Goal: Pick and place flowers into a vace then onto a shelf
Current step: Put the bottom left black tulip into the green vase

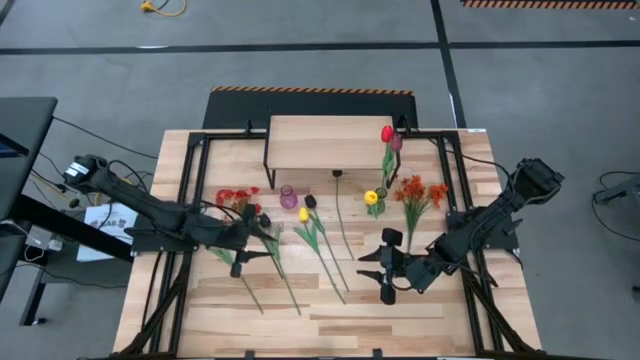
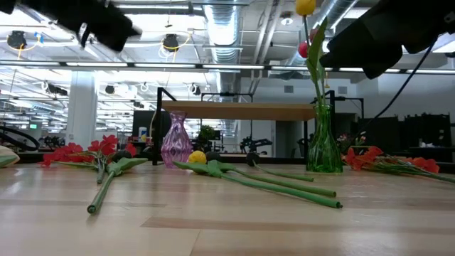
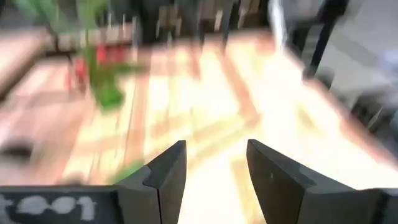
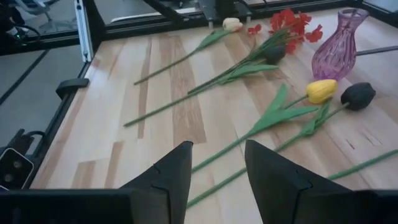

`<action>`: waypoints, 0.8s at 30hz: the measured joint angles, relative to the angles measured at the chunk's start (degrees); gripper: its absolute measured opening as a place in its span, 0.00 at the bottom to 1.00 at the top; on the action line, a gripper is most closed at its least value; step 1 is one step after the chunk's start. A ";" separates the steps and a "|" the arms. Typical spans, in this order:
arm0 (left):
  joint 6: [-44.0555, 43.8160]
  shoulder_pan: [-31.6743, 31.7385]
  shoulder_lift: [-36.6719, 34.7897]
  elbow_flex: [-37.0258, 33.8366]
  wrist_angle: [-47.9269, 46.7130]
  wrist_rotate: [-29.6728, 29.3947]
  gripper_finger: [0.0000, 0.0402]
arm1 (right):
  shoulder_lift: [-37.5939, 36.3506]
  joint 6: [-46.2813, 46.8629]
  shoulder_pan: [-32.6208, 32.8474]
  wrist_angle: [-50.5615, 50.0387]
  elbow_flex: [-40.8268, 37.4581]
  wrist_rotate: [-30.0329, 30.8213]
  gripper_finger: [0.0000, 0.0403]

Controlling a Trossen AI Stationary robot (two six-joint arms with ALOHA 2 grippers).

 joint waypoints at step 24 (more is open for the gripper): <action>10.41 0.34 31.22 16.03 -30.00 -7.08 0.39 | 0.00 -0.07 0.04 -1.48 0.00 -0.22 0.34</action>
